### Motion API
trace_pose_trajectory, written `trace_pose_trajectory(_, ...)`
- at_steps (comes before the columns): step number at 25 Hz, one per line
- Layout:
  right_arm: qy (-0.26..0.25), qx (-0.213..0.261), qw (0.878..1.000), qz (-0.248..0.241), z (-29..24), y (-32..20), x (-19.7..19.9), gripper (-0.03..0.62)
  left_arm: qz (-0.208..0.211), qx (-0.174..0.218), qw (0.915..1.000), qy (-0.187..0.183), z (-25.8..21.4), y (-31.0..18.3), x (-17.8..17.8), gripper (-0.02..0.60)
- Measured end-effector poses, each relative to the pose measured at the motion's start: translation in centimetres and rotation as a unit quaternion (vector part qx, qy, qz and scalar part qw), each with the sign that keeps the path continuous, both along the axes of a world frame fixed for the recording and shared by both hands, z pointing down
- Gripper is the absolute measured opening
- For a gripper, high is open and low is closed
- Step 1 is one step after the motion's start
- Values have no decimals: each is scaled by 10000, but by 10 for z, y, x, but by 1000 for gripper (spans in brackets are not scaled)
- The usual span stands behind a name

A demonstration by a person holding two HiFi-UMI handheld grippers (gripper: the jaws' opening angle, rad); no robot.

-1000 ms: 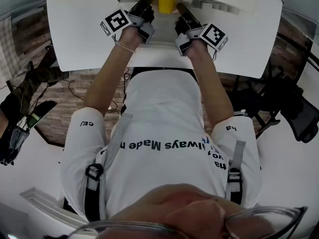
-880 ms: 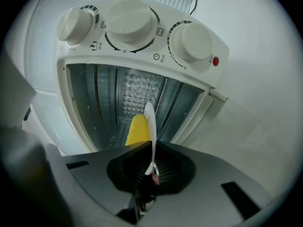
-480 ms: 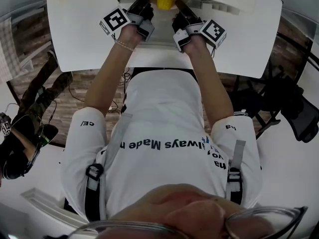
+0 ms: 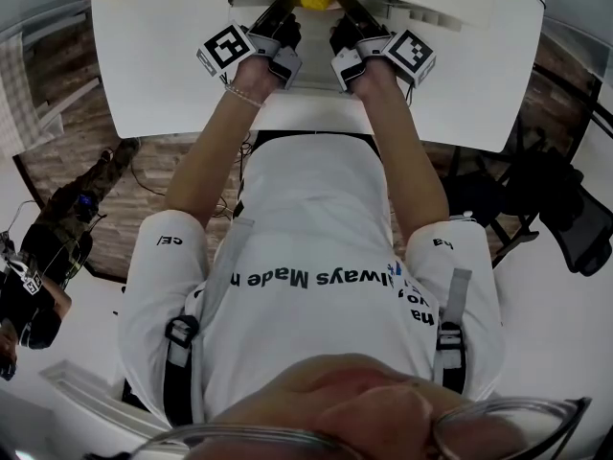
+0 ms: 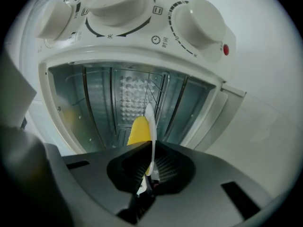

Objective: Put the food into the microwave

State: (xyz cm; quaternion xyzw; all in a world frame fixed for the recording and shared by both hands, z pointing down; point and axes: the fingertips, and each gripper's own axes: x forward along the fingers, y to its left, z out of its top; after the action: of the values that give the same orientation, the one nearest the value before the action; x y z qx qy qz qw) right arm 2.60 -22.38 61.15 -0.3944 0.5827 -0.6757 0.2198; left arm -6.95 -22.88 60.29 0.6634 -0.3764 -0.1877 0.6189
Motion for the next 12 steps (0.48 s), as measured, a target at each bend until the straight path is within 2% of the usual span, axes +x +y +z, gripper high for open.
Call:
trace_pose_trajectory(5,153,101,9998,-45,0,-2,0,21,-154,-183,9995,188,3,-2,0,18)
trace_pose_trajectory(12,225,163,9994,-220,-4,4,-3,23,-270,-229,9991,246,3,-6,1,17)
